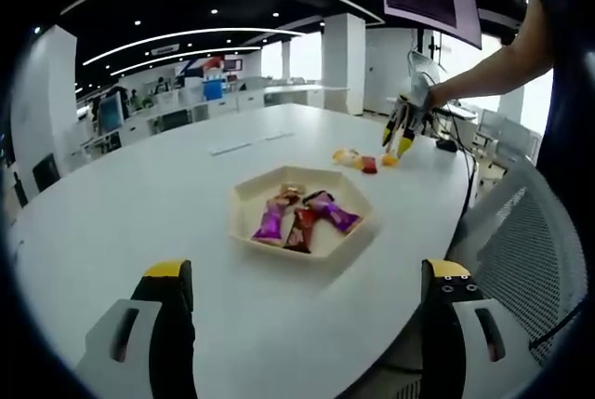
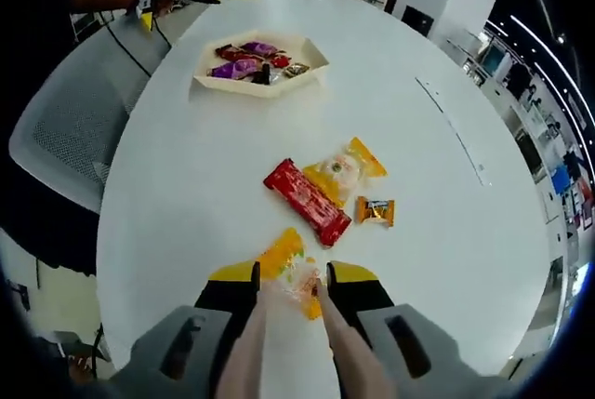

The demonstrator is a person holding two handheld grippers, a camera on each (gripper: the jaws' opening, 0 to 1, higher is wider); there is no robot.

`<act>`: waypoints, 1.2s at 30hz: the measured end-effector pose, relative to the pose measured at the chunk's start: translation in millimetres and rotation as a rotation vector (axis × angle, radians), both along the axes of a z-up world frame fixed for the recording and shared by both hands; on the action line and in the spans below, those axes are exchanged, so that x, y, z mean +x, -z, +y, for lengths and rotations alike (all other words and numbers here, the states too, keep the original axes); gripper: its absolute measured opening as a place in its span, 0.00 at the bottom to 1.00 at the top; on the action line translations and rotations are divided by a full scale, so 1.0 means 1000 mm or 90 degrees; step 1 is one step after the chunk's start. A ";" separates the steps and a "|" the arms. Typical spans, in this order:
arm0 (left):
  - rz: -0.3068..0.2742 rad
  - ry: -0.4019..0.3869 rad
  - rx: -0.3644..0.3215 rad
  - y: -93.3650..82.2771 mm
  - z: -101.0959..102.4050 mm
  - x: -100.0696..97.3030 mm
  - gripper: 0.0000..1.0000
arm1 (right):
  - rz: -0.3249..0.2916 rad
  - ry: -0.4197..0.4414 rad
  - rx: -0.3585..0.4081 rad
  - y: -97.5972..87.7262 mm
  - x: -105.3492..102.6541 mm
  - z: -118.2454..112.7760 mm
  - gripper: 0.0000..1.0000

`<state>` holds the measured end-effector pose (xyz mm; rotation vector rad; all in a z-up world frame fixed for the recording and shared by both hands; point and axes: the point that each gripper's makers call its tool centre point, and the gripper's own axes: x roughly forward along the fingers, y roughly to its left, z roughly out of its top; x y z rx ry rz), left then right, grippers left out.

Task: Place the target food into the container with the food tongs after gripping and lifting it, then release it inside without dropping or visibly crushing the food.

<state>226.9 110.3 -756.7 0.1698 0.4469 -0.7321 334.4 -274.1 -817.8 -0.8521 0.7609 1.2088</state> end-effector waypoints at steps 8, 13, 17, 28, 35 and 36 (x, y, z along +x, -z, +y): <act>-0.002 -0.004 -0.002 -0.001 0.001 0.000 1.00 | 0.045 0.154 -0.003 0.005 0.010 0.000 0.23; -0.003 -0.004 -0.003 -0.001 0.001 0.001 1.00 | 0.062 0.204 -0.007 0.004 0.013 -0.002 0.18; -0.004 -0.004 -0.004 -0.002 0.001 0.001 1.00 | 0.049 0.223 -0.009 -0.001 0.018 -0.007 0.14; -0.005 -0.002 -0.008 -0.002 0.000 0.001 1.00 | 0.073 0.289 0.012 -0.019 0.025 -0.008 0.14; -0.008 0.006 -0.025 -0.006 -0.003 -0.001 1.00 | 0.063 0.277 0.029 -0.036 0.028 0.006 0.14; -0.009 0.008 -0.022 -0.005 -0.003 -0.001 1.00 | 0.062 0.277 0.028 -0.037 0.028 0.006 0.14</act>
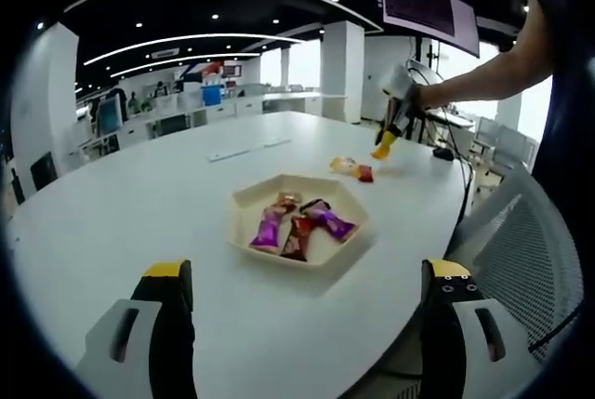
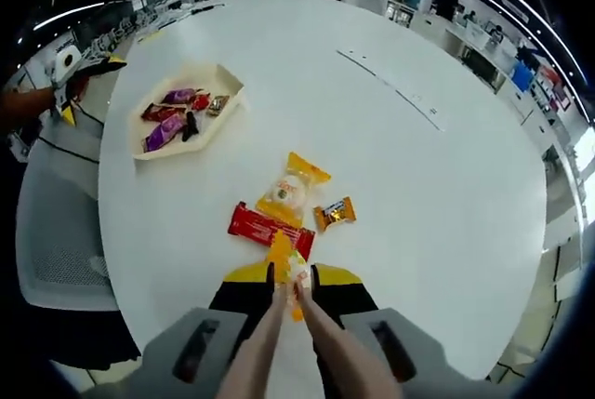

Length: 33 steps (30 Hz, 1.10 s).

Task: Place the target food into the container with the food tongs after gripping and lifting it, then release it inside without dropping or visibly crushing the food.

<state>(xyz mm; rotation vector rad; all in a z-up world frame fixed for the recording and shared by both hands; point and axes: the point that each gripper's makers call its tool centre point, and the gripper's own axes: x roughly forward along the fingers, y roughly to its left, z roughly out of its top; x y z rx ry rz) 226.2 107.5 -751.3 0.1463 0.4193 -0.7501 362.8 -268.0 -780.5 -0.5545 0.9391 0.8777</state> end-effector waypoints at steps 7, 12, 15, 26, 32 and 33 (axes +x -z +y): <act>-0.008 0.009 0.008 0.000 -0.001 -0.001 1.00 | -0.007 0.001 -0.006 -0.010 0.005 -0.001 0.14; -0.005 0.009 0.008 0.000 -0.001 -0.001 1.00 | 0.004 0.000 -0.007 -0.013 0.002 0.002 0.14; -0.003 0.009 0.009 0.001 -0.001 -0.001 1.00 | 0.000 -0.002 -0.009 -0.016 0.003 0.003 0.14; -0.003 0.012 0.009 0.000 -0.002 -0.002 1.00 | -0.007 0.005 -0.010 -0.022 0.010 0.010 0.15; -0.006 0.011 0.008 0.001 -0.001 -0.001 0.99 | -0.005 0.004 -0.006 -0.024 0.011 0.024 0.15; -0.006 0.010 0.009 0.001 0.000 0.000 0.99 | -0.007 0.002 -0.007 -0.024 0.011 0.026 0.15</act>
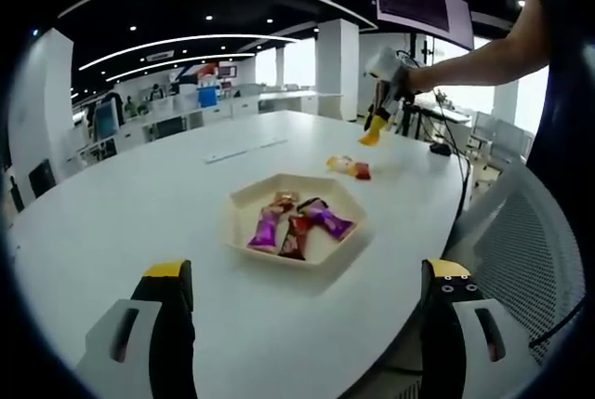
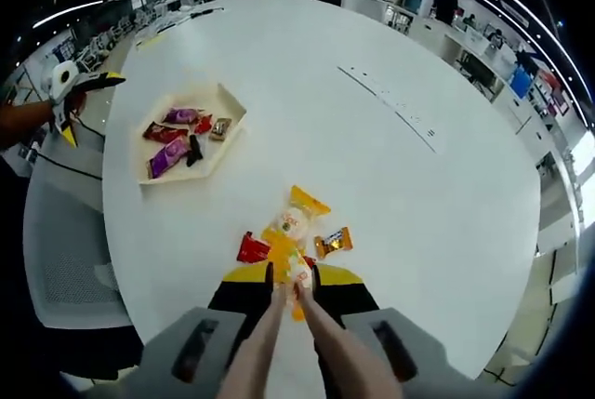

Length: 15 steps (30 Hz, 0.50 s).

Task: Place the target food into the container with the food tongs after gripping and lifting it, then release it inside without dropping or visibly crushing the food.

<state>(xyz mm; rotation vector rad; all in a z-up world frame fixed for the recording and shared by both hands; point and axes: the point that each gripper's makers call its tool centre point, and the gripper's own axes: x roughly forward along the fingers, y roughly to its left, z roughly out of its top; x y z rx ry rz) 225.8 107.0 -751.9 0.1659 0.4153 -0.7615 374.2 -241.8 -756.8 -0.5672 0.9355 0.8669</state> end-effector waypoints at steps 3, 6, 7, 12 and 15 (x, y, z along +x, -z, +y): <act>-0.003 -0.001 -0.001 -0.002 0.000 0.000 0.99 | 0.002 -0.007 0.001 0.000 0.000 0.010 0.15; -0.003 0.000 -0.001 -0.002 0.000 0.000 0.99 | 0.002 -0.015 0.000 -0.001 0.000 0.021 0.15; -0.004 -0.001 0.000 -0.002 0.000 0.000 0.99 | 0.001 -0.017 -0.001 -0.001 0.000 0.023 0.15; -0.005 -0.003 0.002 -0.002 0.001 0.000 0.99 | 0.001 -0.030 0.007 -0.005 0.002 0.044 0.16; -0.007 -0.003 0.003 -0.002 0.001 0.000 0.99 | 0.004 -0.039 0.009 -0.005 0.001 0.056 0.16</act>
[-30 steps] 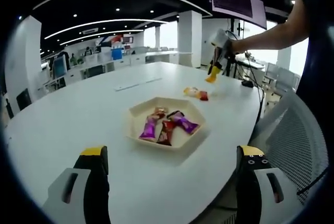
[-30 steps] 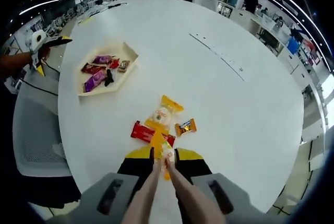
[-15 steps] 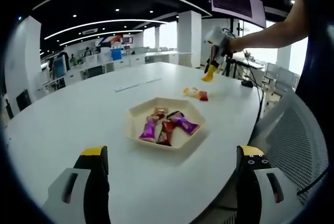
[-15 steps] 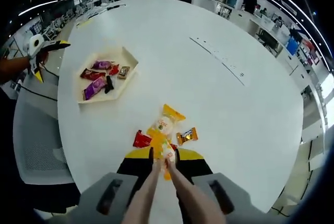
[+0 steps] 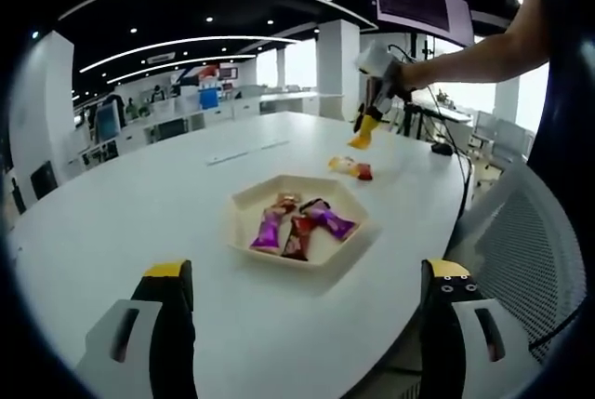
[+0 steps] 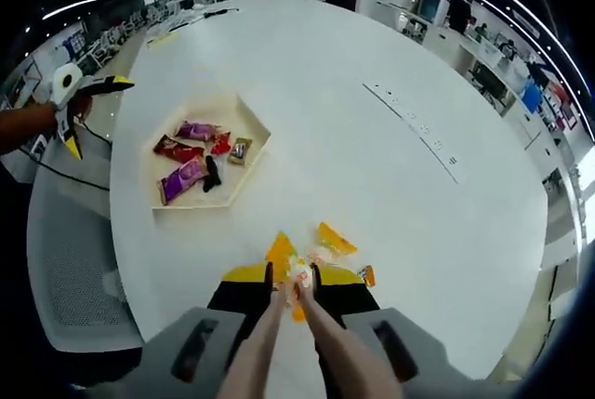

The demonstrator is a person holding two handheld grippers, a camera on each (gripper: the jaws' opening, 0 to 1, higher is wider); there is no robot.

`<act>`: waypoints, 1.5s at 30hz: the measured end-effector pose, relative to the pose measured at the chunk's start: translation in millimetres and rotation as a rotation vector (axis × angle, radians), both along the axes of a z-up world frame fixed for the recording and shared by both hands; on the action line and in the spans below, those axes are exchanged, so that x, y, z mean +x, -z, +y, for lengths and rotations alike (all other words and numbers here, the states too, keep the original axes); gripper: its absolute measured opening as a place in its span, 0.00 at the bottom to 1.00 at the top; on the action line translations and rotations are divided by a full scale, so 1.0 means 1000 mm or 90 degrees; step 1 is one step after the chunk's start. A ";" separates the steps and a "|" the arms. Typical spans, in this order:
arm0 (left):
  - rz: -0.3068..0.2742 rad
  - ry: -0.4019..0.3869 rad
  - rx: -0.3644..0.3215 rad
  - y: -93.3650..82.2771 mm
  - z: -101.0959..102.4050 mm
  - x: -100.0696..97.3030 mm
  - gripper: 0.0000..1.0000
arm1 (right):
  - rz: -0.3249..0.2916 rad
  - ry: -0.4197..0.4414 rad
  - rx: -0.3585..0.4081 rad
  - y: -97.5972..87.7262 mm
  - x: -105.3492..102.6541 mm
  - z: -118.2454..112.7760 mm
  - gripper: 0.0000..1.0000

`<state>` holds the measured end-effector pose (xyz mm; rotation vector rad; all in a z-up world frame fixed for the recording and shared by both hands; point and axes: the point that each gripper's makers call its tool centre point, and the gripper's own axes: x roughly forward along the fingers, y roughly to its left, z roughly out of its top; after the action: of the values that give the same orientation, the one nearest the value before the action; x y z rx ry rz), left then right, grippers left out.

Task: Place the target food into the container with the food tongs after gripping and lifting it, then release it inside without dropping or visibly crushing the food.

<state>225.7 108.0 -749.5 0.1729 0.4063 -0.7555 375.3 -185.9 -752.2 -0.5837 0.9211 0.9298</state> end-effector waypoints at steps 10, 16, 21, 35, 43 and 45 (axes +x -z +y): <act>-0.005 -0.001 0.007 0.000 0.001 0.000 0.99 | -0.004 -0.026 0.020 -0.006 0.000 0.048 0.16; -0.010 -0.001 0.010 -0.001 0.002 0.000 0.99 | -0.008 -0.052 0.039 -0.014 -0.002 0.085 0.16; -0.014 -0.004 0.008 -0.002 0.003 0.001 0.99 | -0.009 -0.073 0.048 -0.017 -0.005 0.111 0.16; -0.018 -0.007 0.000 -0.004 0.003 0.002 0.99 | -0.005 -0.113 0.047 -0.024 -0.013 0.172 0.17; -0.017 -0.008 0.001 -0.004 0.004 0.002 0.99 | -0.007 -0.136 0.052 -0.035 -0.018 0.204 0.17; -0.018 -0.009 0.001 -0.004 0.004 0.002 0.99 | -0.006 -0.142 0.052 -0.037 -0.020 0.208 0.17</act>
<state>227.8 112.0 -745.6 0.1816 0.3815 -0.7379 355.4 22.5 -715.3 -0.6287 0.8167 1.1583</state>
